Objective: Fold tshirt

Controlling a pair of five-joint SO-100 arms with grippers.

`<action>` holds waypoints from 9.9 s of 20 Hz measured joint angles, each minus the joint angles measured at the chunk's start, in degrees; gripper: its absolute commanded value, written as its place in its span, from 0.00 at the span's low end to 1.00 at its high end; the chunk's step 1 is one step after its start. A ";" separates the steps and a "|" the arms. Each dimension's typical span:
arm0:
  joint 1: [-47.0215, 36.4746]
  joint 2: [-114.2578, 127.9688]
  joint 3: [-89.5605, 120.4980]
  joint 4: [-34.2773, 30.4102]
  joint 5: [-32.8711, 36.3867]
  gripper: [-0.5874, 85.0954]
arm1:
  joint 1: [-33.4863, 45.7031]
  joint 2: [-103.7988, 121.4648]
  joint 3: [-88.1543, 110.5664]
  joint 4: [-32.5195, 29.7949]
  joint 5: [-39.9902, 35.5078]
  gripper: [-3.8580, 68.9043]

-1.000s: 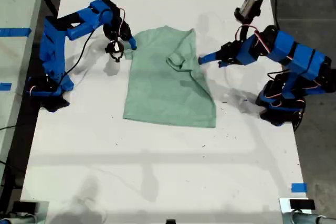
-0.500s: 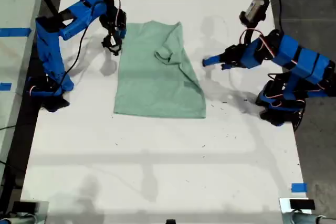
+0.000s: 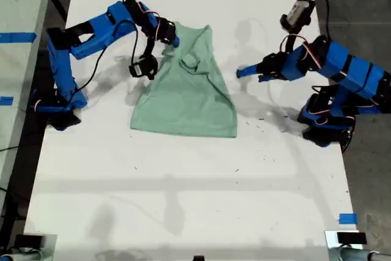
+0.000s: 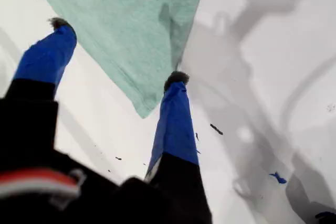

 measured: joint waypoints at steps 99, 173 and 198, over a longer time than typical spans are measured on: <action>26.02 22.24 57.57 -12.22 -38.23 0.01 | -25.75 -49.92 -33.40 6.15 9.49 0.54; 35.24 -1.05 14.33 8.96 -42.89 0.26 | -30.59 -64.51 -39.55 -3.08 15.38 0.43; 61.88 -9.23 -9.40 1.93 -43.42 0.01 | -60.03 -77.26 -71.81 5.01 22.68 0.03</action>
